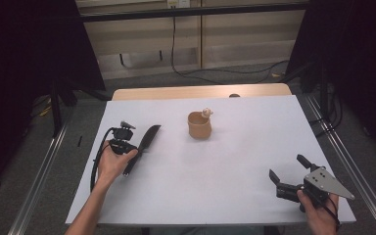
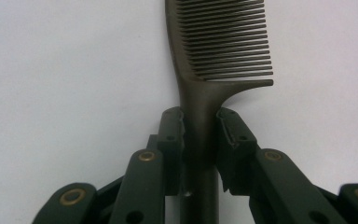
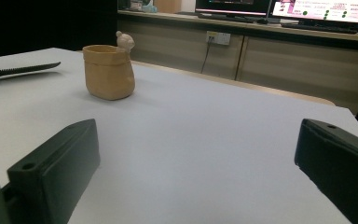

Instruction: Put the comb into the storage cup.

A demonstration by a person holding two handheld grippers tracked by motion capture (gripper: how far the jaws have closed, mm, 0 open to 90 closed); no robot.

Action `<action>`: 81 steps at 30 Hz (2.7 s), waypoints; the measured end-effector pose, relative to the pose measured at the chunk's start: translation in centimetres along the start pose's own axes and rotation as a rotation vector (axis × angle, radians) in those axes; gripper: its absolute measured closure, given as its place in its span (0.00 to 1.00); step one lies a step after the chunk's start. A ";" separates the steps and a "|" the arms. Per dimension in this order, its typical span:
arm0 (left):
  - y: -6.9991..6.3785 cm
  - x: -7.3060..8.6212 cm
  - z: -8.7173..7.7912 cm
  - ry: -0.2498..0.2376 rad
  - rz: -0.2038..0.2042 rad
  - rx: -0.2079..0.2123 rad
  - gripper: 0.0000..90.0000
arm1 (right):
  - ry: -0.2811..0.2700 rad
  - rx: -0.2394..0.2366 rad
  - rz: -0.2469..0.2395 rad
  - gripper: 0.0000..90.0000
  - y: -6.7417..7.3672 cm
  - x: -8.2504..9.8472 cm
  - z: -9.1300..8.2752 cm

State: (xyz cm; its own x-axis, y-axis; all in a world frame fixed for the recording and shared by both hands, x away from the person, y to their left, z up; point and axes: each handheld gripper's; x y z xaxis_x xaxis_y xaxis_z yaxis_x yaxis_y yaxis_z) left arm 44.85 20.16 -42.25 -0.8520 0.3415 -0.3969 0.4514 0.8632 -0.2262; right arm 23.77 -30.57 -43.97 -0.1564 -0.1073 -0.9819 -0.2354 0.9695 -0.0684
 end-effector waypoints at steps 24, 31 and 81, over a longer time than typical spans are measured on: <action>-0.5 0.1 -2.8 -0.196 0.035 0.108 0.81 | 0.001 0.002 0.003 0.00 -0.1 0.0 -0.1; -0.7 0.1 -3.3 -0.256 0.016 0.091 0.81 | 0.001 0.001 0.004 0.00 0.0 0.0 -0.1; -3.8 0.9 -6.7 -0.778 0.292 0.104 0.81 | -0.001 0.000 0.004 0.00 0.0 0.0 -0.1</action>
State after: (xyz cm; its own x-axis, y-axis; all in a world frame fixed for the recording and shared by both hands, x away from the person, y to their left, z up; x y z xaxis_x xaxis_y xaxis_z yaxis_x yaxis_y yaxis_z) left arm 40.60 19.67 -35.73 -0.2884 0.1590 -0.9442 0.6801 0.7282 -0.0851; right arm 23.69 -30.63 -43.91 -0.1567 -0.1032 -0.9822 -0.2348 0.9699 -0.0644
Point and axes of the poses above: each handheld gripper's, and its own axes: z roughly forward along the jaws, x roughly out of its underside, y roughly to its left, and after that the axes turned 5 degrees about x, right-handed
